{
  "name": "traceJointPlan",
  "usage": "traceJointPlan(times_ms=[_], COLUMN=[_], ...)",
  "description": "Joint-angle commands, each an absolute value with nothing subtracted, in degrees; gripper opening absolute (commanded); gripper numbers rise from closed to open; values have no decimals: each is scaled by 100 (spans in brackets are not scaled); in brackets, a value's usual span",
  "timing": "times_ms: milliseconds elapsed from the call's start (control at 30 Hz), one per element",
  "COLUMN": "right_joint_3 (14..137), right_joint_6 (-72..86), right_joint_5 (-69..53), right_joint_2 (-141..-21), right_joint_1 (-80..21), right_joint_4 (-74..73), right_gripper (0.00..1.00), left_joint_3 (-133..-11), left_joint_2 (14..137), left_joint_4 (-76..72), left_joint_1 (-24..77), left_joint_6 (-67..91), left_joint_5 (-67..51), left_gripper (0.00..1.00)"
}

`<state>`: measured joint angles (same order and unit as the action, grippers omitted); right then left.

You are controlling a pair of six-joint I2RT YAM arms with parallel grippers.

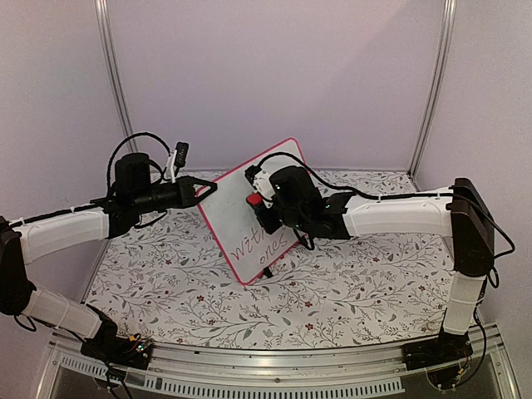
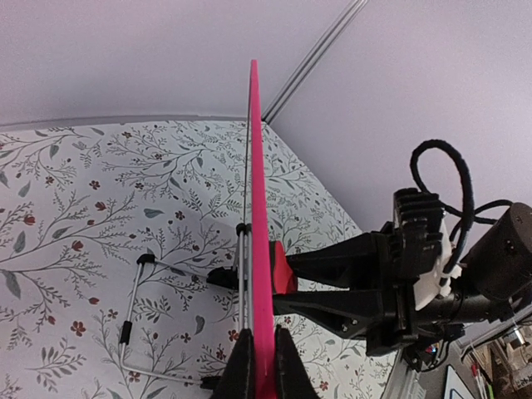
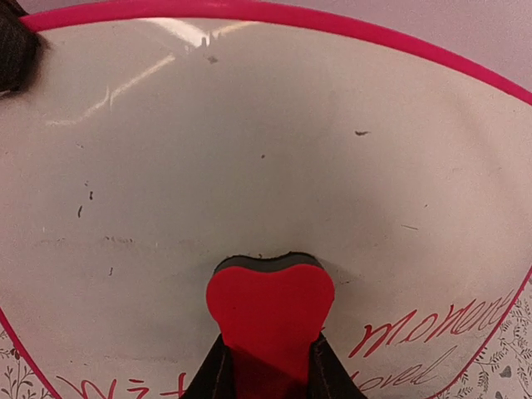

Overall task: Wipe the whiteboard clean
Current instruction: Erase the whiteboard at the center of the board.

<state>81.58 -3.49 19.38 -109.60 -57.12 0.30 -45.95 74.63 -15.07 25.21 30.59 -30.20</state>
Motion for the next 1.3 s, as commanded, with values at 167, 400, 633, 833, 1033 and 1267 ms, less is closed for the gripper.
traceJointPlan(times_ms=[167, 400, 633, 833, 1033, 1267], right_joint_3=[7699, 7327, 7073, 6855, 6755, 6711], right_joint_6=[-211, -56, -26, 196, 254, 299], right_joint_5=[1909, 1907, 1907, 1923, 1939, 1934], right_joint_2=[-11038, -10901, -10792, -10741, -10714, -10705], right_joint_1=[-5607, -5607, -5607, -5608, -5607, -5607], right_joint_4=[299, 381, 420, 463, 492, 510], right_gripper=[24, 24, 24, 24, 24, 24], left_joint_3=[-4606, -4599, -4594, -4589, -4595, -4591], left_joint_2=[7292, 7295, 7277, 7281, 7286, 7276], left_joint_4=[-1658, -1659, -1661, -1664, -1664, -1670], left_joint_1=[2646, 2654, 2648, 2650, 2646, 2652], left_joint_6=[3170, 3178, 3166, 3166, 3178, 3175], left_joint_5=[-3664, -3672, -3646, -3656, -3656, -3657], left_gripper=[0, 0, 0, 0, 0, 0])
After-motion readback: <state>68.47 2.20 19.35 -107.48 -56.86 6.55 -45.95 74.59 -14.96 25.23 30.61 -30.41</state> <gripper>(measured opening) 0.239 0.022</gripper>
